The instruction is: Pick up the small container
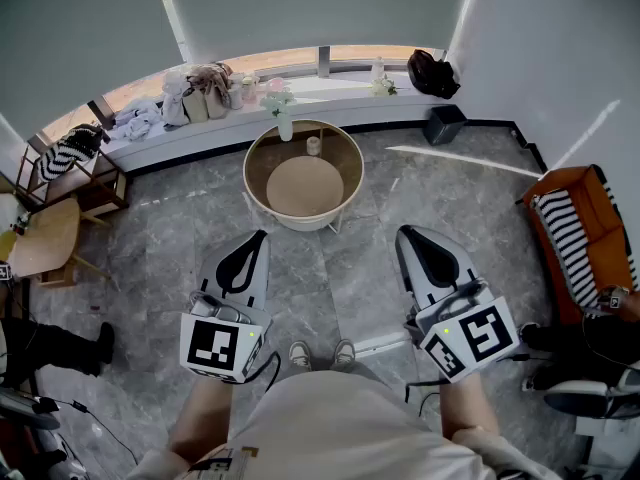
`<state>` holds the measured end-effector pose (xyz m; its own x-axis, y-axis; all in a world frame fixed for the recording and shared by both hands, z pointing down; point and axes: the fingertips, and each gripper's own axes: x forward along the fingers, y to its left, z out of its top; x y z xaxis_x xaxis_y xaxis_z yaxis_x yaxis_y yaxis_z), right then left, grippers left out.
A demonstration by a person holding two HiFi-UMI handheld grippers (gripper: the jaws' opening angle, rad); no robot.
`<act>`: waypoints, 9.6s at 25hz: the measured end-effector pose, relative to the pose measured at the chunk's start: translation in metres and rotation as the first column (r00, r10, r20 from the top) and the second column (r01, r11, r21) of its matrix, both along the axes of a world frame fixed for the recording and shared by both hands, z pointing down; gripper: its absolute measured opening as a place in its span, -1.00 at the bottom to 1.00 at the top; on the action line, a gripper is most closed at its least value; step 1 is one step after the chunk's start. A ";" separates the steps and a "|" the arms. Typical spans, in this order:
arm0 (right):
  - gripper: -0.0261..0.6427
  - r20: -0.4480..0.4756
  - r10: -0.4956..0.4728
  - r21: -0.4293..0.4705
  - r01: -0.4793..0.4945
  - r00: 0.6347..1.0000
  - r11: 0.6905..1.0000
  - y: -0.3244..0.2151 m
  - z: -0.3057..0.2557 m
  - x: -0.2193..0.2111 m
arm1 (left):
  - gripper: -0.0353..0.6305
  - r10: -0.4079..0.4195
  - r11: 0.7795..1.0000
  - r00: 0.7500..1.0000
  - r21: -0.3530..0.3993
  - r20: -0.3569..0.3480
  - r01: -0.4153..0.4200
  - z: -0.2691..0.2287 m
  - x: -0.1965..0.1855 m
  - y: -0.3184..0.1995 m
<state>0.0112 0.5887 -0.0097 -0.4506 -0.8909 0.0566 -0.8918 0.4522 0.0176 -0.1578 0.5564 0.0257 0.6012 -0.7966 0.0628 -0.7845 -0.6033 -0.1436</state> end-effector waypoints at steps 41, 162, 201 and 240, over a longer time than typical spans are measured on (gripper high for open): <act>-0.90 0.045 -0.017 -0.006 0.018 0.999 1.000 -0.024 0.026 0.101 | -0.87 -0.058 0.998 0.998 -0.007 0.036 0.059 0.012 0.091 -0.004; -0.90 0.060 -0.144 -0.325 0.156 0.988 0.933 -0.790 0.428 0.045 | 0.10 0.199 0.970 0.968 -0.174 0.149 -0.173 0.457 0.189 -0.734; -0.90 0.020 -0.252 -0.498 0.228 0.968 0.837 -0.807 0.691 0.028 | 0.18 0.283 0.881 0.957 -0.414 0.070 -0.230 0.776 0.220 -0.786; -0.50 -0.124 -0.459 -0.634 0.285 0.880 0.719 -0.804 0.764 -0.010 | 0.16 0.333 0.876 0.935 -0.407 0.120 -0.260 0.778 0.221 -0.784</act>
<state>0.0015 -0.2150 0.7545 -0.6291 -0.4043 0.6639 -0.6489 0.7434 -0.1621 0.0633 -0.2272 0.8038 0.7541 -0.4757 0.4529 -0.5424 -0.8398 0.0212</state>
